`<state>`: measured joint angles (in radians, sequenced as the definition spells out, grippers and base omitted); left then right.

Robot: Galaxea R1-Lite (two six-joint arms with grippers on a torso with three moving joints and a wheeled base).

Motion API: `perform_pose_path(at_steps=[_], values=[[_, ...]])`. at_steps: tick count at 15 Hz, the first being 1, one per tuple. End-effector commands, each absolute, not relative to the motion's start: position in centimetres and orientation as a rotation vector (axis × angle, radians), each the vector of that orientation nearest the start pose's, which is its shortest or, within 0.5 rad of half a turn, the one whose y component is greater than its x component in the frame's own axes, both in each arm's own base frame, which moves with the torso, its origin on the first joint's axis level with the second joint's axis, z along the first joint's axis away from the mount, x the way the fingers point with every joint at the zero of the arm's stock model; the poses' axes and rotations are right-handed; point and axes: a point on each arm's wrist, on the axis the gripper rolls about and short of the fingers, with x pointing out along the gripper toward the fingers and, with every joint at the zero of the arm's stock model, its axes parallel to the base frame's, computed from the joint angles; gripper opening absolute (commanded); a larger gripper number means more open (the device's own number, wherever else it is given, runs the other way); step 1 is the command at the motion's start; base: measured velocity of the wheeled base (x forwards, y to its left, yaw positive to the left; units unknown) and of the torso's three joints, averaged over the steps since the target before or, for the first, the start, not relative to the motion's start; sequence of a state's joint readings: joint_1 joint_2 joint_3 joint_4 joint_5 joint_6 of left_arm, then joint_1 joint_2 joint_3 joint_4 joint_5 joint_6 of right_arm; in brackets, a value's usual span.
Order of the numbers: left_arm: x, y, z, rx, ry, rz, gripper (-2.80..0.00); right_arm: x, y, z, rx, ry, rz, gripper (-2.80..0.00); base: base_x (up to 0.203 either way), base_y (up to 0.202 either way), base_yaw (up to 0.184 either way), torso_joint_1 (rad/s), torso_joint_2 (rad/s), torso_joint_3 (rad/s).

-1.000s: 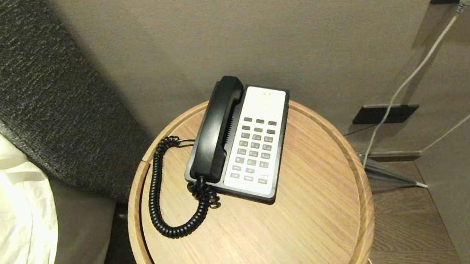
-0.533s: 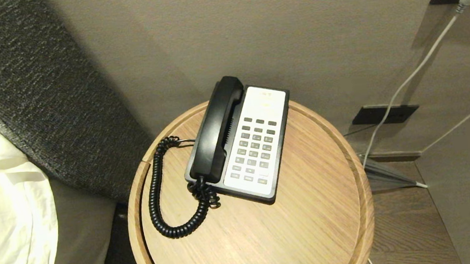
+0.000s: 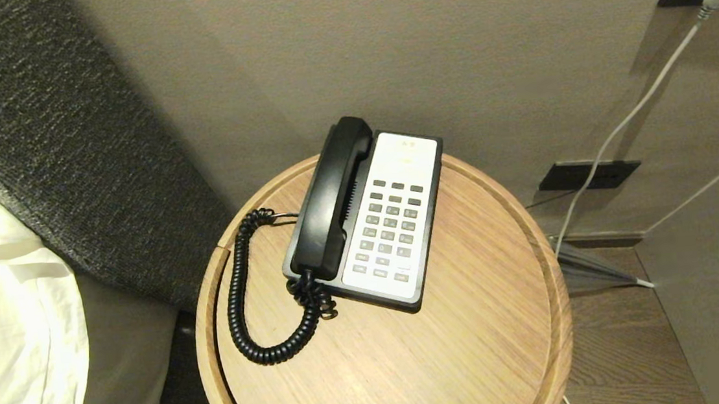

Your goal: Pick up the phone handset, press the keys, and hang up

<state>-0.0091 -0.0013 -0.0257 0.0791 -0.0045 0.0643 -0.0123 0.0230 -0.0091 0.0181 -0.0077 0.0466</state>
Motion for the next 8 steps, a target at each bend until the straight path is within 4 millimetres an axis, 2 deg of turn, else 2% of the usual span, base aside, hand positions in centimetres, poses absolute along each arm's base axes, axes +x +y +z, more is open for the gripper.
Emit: perform_pose_path(at_steps=[1, 8], values=[[-2.49, 0.0, 7.44, 0.069, 0.054, -0.019, -2.8, -2.14, 0.01, 7.68, 0.048, 0.036, -0.021, -2.8, 0.0, 0.0, 0.0, 0.0, 0.0, 0.0], [-2.49, 0.02, 7.42, 0.049, 0.053, -0.012, -2.8, -2.14, 0.01, 7.68, 0.048, 0.035, -0.021, -2.8, 0.0, 0.0, 0.0, 0.0, 0.0, 0.0]])
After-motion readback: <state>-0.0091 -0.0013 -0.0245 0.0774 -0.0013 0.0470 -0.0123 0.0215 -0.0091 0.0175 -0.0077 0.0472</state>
